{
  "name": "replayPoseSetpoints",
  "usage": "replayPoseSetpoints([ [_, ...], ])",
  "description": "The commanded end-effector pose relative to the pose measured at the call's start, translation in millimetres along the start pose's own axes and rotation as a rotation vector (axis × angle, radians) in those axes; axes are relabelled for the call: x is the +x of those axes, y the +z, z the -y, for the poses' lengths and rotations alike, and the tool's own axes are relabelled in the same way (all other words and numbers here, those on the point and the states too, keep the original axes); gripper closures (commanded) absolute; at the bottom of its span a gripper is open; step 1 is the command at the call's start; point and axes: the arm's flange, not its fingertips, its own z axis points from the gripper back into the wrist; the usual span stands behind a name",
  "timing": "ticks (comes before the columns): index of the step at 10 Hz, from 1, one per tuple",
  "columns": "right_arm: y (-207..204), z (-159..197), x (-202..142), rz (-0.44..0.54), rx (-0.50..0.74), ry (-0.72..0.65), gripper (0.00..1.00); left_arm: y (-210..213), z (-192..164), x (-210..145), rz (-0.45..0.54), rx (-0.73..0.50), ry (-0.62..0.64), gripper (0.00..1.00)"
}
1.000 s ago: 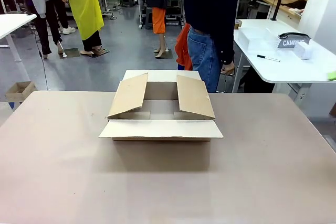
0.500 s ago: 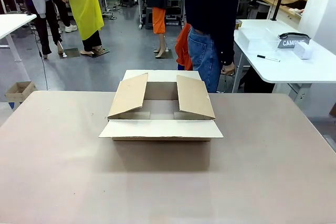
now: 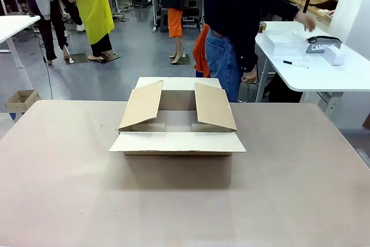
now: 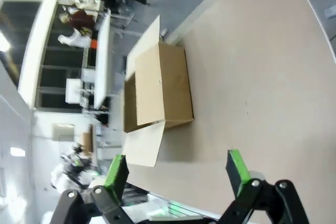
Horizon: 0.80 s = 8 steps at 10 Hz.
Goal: Pack the gift set into the box.
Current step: Place both hands on the side flaps of the Package Box and spread them outward.
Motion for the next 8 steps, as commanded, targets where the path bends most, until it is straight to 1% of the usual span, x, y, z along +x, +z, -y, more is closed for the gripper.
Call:
replayPoseSetpoints([
  [1, -63, -92, -23, -0.022, -0.181, 0.262, 0.0, -71, 97, 19, -0.139, 0.134, -0.213, 0.0],
  [2, -104, -135, -37, -0.023, -0.26, 0.375, 0.0, -121, 142, 30, -0.249, 0.27, -0.294, 0.0],
  [3, -152, -173, -61, -0.046, -0.323, 0.5, 0.0, -176, 182, 37, -0.366, 0.359, -0.378, 0.0],
  [4, -199, -200, -91, -0.079, -0.349, 0.609, 0.0, -230, 216, 38, -0.469, 0.418, -0.459, 0.0],
  [5, -236, -217, -126, -0.068, -0.348, 0.72, 0.0, -280, 244, 34, -0.518, 0.51, -0.527, 0.0],
  [6, -247, -220, -151, -0.027, -0.339, 0.817, 0.0, -306, 256, 36, -0.531, 0.566, -0.55, 0.0],
  [7, -246, -213, -162, 0.06, -0.366, 0.886, 0.0, -316, 257, 41, -0.544, 0.6, -0.515, 0.0],
  [8, -233, -236, -158, -0.113, -0.345, 0.777, 0.0, -305, 275, -9, -0.502, 0.459, -0.551, 0.0],
])
